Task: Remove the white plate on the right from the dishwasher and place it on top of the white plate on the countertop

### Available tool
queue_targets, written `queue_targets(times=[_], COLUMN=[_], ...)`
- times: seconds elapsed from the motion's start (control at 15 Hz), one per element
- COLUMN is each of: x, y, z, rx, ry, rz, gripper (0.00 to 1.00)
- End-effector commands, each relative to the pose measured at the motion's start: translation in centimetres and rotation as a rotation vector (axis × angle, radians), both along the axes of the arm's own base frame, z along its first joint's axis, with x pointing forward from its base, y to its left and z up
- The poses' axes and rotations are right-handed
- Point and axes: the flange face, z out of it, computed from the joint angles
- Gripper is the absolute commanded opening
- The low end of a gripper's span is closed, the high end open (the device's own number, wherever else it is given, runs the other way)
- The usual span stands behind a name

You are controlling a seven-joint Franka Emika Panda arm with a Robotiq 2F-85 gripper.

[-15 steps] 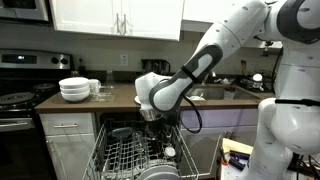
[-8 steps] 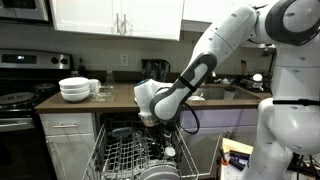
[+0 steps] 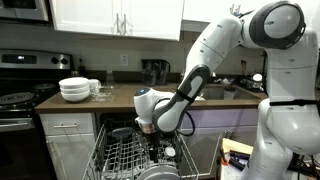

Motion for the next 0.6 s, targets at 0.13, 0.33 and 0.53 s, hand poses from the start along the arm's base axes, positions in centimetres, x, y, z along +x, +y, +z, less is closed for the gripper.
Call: queue_targets(times=[0.13,0.33,0.53], x=[1.3,1.6,1.8], y=[-0.3,-0.5,-0.5], z=[-1.1,-1.7,-2.5], rx=[0.056,0.102,0.161], ry=[-0.059,-0.067,-0.054], rz=[0.035,0.046,0.066], gripper=[1.0,1.0,1.0])
